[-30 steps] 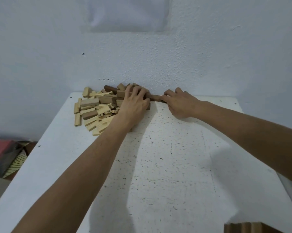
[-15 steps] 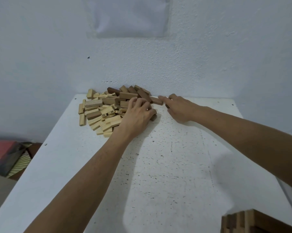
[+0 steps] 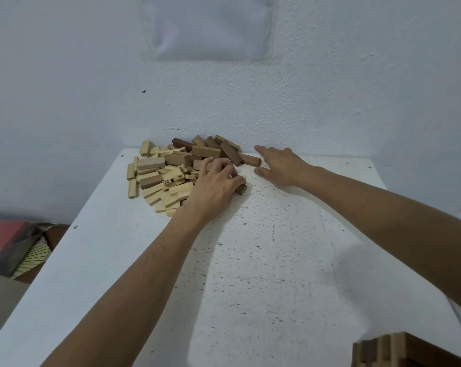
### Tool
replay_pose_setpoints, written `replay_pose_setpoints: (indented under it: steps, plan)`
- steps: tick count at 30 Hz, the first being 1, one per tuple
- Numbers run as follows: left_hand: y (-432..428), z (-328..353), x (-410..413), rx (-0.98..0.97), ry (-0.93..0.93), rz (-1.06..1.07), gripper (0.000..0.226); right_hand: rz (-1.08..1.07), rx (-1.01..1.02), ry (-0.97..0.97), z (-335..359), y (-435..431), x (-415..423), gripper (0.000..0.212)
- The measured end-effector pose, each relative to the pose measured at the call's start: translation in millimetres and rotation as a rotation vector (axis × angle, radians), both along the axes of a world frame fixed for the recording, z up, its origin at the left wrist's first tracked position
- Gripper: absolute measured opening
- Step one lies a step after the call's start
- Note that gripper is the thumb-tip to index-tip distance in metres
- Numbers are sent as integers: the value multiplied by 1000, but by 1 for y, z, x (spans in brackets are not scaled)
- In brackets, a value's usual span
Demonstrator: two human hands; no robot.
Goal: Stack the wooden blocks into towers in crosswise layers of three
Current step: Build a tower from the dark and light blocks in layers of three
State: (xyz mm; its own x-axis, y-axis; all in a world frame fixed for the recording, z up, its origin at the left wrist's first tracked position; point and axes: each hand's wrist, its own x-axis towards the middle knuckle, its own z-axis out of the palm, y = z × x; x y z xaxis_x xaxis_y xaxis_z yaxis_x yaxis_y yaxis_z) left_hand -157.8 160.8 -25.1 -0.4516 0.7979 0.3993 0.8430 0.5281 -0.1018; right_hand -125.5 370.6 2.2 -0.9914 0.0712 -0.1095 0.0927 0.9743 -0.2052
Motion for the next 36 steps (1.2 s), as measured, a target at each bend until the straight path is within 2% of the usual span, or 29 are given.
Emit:
replay_pose_setpoints:
  steps: [5, 9, 12, 16, 19, 25, 30, 36]
  plan:
    - [-3, 2, 1, 7, -3, 4, 30, -69, 1, -7, 1, -9, -2, 36]
    - [-5, 1, 1, 14, -1, -7, 29, -37, 90, 0, 4, -14, 7, 32]
    - [-8, 0, 3, 29, 7, -41, 28, -67, 75, -10, 8, -13, 20, 24]
    - [-13, 1, 15, 55, 20, -105, 28, -79, 18, -17, 11, -8, 42, 28]
    - [-21, 5, 30, 93, -6, -145, 28, -3, -39, -34, 18, -9, 62, 29]
    - [-57, 18, 71, 109, -201, -168, 34, 214, -32, -37, 45, -40, 108, 23]
    - [-97, 29, 109, 193, -351, -172, 27, 315, 74, -153, 64, -81, 135, 23]
    - [-139, 32, 146, 221, -513, -107, 31, 375, 190, -278, 76, -132, 165, 21]
